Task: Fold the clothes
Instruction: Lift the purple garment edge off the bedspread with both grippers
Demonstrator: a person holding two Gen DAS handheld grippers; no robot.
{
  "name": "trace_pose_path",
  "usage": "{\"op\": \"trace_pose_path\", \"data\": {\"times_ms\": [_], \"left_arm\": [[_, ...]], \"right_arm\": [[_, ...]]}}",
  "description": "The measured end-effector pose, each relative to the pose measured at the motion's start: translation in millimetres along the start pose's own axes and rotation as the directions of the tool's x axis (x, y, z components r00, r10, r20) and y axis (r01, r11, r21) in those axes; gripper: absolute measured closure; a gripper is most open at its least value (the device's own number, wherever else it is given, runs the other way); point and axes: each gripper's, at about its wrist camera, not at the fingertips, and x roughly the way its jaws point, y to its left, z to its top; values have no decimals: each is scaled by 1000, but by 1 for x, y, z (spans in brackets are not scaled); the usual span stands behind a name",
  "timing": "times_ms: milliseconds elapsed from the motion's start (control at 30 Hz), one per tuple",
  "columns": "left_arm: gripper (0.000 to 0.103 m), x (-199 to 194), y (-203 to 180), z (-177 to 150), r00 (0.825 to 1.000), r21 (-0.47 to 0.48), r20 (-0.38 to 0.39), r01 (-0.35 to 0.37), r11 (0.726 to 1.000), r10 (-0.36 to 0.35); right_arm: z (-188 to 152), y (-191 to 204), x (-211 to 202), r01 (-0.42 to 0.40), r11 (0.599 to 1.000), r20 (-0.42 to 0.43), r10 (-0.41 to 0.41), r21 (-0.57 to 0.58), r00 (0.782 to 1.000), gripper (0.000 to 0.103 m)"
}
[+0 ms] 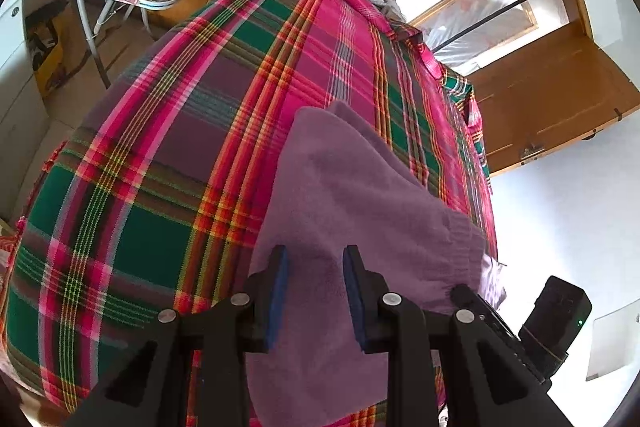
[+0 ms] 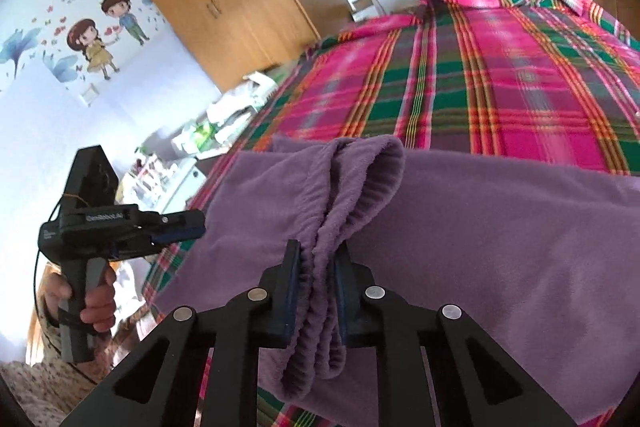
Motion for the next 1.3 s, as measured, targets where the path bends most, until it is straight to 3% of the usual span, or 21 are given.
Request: {"op": "trace_pose_path", "data": {"times_ms": [333,733,933,1100,1300], "left_arm": [[75,6,-22,-7,1000,45,-16,12,999,-11],[75,23,-31,-6,999,70,-39,-30,997,33],[75,26,-29,-6,999,65,-42,-29,997,31],[75,23,-31,-7,999,68,-34,-27,997,29],[75,20,-34,-9,999,80,-22,-25,996,27]], "right_arm": [[1,-16,-34,35,999,75,-37,31,997,87],[-13,-44,-21,90,992,20,-93,91,996,87],[-16,-52,-11,136,987,6,-137,91,991,83],[-17,-54,-13,182,981,3,-182,72,983,70],[-18,-49,-30,247,968,47,-249,51,967,69]]}}
